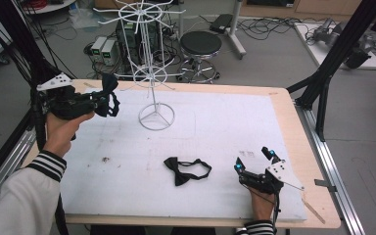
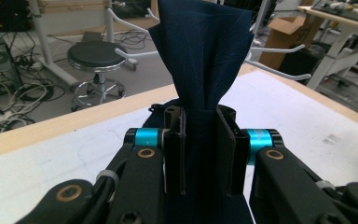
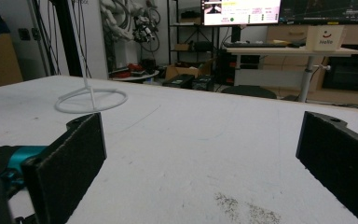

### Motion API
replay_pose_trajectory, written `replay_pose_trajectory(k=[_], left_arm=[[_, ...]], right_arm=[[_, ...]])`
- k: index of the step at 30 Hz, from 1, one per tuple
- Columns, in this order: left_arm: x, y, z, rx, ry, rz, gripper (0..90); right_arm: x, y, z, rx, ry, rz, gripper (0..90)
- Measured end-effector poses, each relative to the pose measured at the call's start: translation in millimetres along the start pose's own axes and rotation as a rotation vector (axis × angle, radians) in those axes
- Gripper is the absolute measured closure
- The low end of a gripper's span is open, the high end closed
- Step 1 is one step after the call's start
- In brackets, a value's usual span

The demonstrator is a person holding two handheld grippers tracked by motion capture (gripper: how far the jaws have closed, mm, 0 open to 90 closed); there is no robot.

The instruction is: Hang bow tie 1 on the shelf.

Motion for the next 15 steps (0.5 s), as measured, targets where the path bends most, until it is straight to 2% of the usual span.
replay_pose_trajectory(k=[3, 15], left_arm=[[-1.0, -0.8, 6.0, -0.012, -0.001, 0.004, 74.6], [-9.0, -8.2, 18.6, -0.011, -0.02, 0.022, 74.6]], right_arm=[[0.0, 0.1, 0.0, 0.001, -0.001, 0.001, 0.6], [0.1, 0.2, 0.2, -0.003, -0.004, 0.002, 0.7]])
Point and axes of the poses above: each handheld gripper's, and its own axes: y roughly backward along the jaws, z roughly out of its top, x roughly to its left, the point moved 10 cm from there along -y, roughly forward along the jaws, and after that the axes turned 6 degrees about y, right-handed, at the moved point
